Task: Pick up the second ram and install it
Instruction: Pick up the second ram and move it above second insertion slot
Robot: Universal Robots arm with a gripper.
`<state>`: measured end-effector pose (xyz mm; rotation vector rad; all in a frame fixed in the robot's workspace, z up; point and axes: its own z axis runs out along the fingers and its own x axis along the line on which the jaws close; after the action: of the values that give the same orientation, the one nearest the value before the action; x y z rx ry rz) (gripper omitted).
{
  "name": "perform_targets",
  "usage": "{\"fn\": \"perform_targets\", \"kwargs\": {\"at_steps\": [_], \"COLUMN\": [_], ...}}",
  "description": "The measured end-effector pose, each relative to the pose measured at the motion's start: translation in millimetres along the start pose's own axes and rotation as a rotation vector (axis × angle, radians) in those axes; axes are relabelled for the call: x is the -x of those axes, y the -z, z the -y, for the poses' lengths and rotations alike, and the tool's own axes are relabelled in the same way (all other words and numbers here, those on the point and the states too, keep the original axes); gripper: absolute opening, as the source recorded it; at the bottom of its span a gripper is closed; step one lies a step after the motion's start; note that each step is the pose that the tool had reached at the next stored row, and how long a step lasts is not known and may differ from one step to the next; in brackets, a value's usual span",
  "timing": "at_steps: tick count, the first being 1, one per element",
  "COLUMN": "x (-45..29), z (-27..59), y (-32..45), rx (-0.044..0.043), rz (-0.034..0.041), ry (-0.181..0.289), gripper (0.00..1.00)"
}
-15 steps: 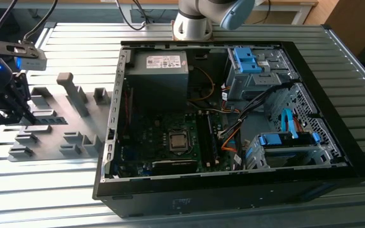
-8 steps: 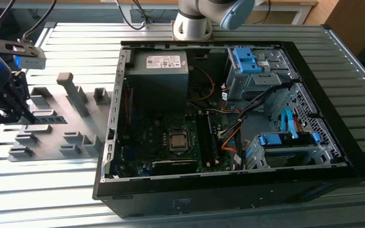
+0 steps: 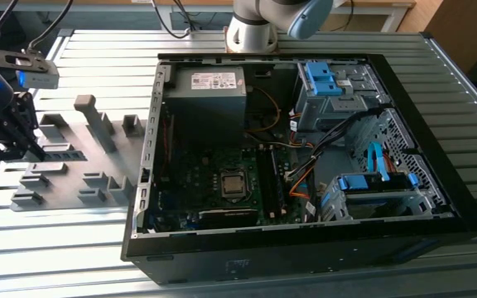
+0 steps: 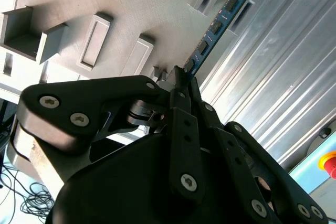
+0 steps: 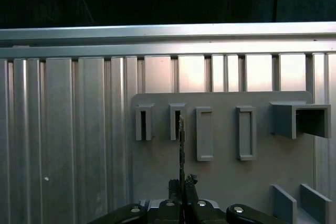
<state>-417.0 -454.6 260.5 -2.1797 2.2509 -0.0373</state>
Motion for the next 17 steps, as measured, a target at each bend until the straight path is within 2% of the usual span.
{"fn": "perform_targets", "kwargs": {"at_steps": [17], "x": [-0.1], "z": [0.1], "y": [6.0], "rx": [0.0000], "rz": [0.0000], "ry": [0.000], "gripper": [0.14]}}
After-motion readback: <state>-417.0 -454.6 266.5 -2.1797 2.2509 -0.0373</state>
